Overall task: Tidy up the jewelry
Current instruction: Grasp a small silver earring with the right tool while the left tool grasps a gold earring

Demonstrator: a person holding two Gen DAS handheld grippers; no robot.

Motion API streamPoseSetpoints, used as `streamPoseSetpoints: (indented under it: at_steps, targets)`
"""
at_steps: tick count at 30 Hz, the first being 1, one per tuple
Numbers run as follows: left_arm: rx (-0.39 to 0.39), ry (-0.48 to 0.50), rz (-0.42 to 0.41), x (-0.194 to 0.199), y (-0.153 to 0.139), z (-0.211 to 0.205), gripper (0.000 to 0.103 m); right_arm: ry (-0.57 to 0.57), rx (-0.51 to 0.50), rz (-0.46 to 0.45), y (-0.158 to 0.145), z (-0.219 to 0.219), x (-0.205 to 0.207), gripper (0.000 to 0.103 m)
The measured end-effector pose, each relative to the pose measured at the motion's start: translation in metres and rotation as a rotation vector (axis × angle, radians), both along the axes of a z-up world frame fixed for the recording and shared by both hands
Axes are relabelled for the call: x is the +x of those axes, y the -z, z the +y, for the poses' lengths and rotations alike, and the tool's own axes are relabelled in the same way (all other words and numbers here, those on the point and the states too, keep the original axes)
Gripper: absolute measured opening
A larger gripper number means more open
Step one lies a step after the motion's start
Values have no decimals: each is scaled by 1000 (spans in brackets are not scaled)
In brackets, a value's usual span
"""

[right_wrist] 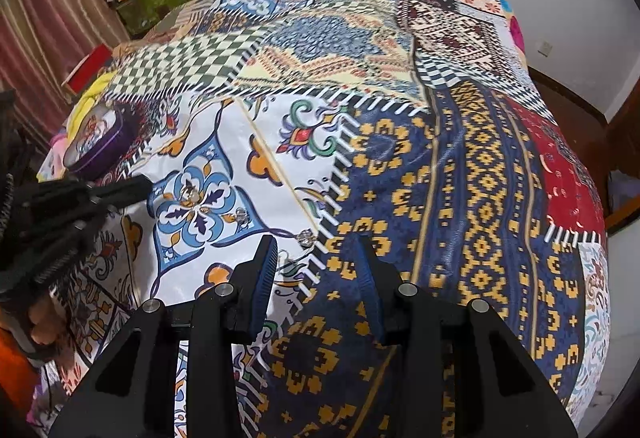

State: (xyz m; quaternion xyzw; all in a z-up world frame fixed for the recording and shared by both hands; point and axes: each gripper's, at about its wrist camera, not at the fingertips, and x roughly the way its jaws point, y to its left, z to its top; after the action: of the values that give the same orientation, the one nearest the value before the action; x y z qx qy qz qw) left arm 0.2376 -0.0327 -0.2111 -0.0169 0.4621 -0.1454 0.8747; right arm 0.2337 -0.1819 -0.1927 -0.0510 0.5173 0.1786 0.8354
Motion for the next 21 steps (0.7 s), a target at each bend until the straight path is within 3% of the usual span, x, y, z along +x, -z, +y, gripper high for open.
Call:
streamPoseSetpoints:
  at_steps: [11, 16, 21]
  targets:
    - [-16, -77, -5, -21, -3, 42, 0, -73, -80, 59, 26, 23, 10, 35]
    - [-28, -95, 5, -25, 0, 47, 0, -76, -69, 62, 28, 26, 13, 12]
    - [-18, -92, 4, -29, -1, 44, 0, -64, -61, 41, 26, 26, 9, 9]
